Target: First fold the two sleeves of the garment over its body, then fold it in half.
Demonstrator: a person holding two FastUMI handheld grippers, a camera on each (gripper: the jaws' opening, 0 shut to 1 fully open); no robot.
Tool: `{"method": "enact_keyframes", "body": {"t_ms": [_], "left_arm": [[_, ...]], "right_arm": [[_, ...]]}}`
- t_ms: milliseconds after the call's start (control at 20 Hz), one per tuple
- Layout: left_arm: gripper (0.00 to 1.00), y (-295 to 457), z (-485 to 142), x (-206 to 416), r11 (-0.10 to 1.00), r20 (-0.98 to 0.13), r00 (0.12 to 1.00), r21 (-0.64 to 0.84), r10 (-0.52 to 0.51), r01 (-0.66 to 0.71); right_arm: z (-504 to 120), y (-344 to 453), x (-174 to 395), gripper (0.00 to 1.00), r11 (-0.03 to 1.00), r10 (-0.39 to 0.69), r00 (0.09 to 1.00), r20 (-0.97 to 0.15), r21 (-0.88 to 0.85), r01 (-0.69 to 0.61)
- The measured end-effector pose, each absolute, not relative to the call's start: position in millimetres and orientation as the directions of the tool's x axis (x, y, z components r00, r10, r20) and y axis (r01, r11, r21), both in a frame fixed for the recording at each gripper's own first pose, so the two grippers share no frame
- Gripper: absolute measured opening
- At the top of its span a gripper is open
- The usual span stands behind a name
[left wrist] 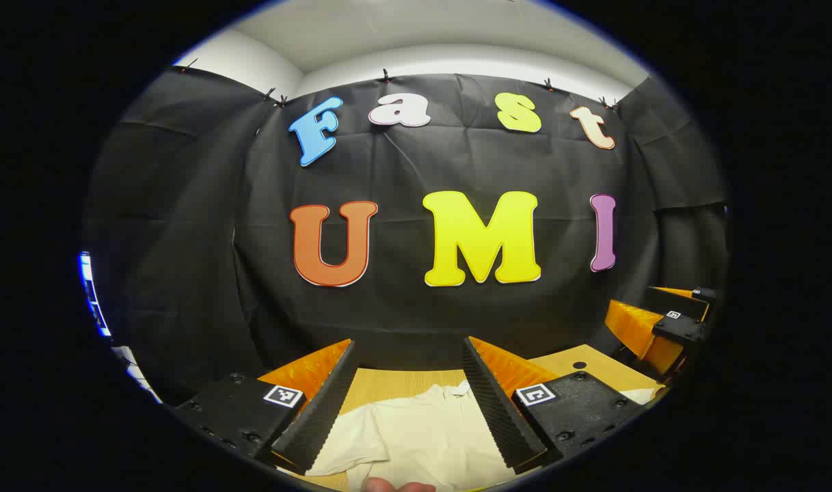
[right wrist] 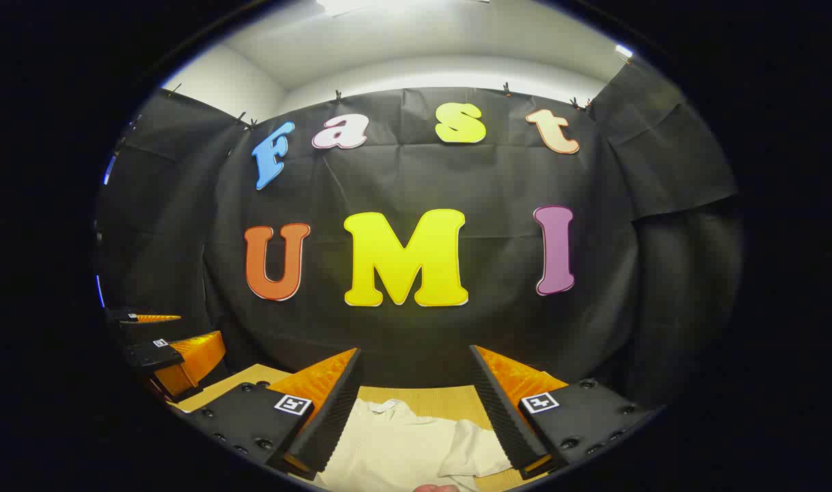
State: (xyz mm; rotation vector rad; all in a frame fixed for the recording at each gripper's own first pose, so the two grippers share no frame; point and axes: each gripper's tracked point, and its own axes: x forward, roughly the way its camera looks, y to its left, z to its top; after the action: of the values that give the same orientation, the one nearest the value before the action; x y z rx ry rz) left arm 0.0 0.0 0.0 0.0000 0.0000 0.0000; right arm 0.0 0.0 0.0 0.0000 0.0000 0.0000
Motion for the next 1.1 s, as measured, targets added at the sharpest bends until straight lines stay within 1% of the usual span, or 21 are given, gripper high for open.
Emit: {"method": "enact_keyframes", "body": {"t_ms": [200, 350, 600, 850, 1100], "left_arm": [[0.97, 0.6, 2.4, -1.6, 1.0, 0.011, 1.0, 0.013, 0.006, -0.006], [0.97, 0.6, 6.4, -3.3, 1.0, 0.029, 1.0, 0.011, 0.004, -0.004], [0.97, -4.9, 0.3, -2.1, 1.0, 0.014, 1.0, -0.006, -0.001, 0.002], [0.97, -15.6, 0.2, 0.5, 1.0, 0.012, 1.0, 0.0, -0.023, 0.023], [0.97, -19.6, -0.4, 3.4, 1.0, 0.01, 1.0, 0.006, -0.023, 0.023]], "right_arm": [[-6.8, -9.0, 1.0, 0.95, 1.0, -0.004, 1.0, -0.023, 0.003, 0.004], [-3.0, -13.4, -0.9, 0.95, 1.0, -0.009, 1.0, -0.015, -0.017, 0.009], [0.2, -16.6, -3.2, 0.95, 1.0, -0.006, 1.0, -0.006, -0.028, 0.006], [-0.5, -26.6, -3.9, 0.95, 0.999, -0.023, 1.0, -0.01, -0.022, 0.022], [-1.0, -37.6, 1.9, 0.95, 0.998, -0.054, 0.998, -0.015, -0.018, 0.054]]}}
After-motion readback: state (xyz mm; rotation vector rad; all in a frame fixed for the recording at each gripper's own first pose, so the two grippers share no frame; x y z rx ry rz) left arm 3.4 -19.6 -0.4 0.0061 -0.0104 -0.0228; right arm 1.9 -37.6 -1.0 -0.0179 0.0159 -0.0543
